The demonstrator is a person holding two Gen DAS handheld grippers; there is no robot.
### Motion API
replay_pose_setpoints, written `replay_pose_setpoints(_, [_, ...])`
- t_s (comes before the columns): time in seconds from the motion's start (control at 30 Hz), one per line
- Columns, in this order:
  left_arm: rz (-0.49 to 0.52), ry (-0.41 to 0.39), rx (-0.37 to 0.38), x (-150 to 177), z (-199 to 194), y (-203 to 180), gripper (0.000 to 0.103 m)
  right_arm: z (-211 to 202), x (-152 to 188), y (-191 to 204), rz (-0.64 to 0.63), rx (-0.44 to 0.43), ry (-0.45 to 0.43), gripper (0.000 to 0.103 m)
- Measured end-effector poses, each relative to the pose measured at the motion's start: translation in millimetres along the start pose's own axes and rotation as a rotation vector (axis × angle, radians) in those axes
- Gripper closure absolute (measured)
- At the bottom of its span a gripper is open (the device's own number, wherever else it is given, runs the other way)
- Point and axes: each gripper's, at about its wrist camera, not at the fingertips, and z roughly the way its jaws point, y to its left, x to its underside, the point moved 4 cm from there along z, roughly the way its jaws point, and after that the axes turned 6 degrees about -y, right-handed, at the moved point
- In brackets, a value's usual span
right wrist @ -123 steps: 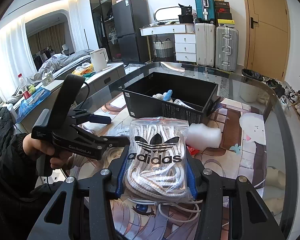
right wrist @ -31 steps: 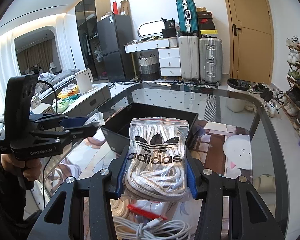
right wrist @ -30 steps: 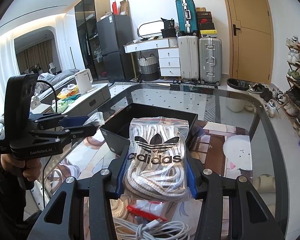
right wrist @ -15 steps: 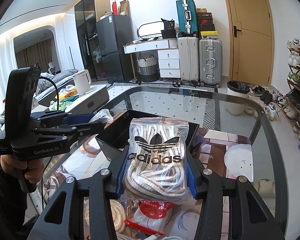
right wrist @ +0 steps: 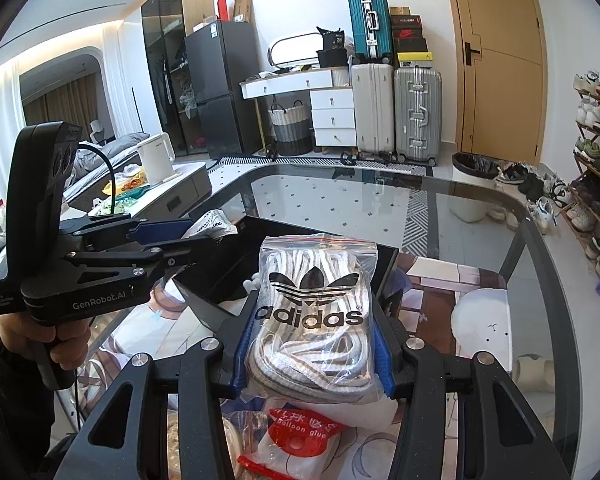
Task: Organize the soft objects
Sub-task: 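Carry the white packet with the left tool while the right tool carries the adidas bag over the box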
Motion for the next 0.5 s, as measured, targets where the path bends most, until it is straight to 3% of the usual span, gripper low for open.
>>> replay_pose_setpoints(0.5, [0.025, 0.041, -0.035, 0.2, 30.5, -1.0, 0.067, 34.9, -5.2, 6.6, -0.037, 0.001, 0.062, 0.055])
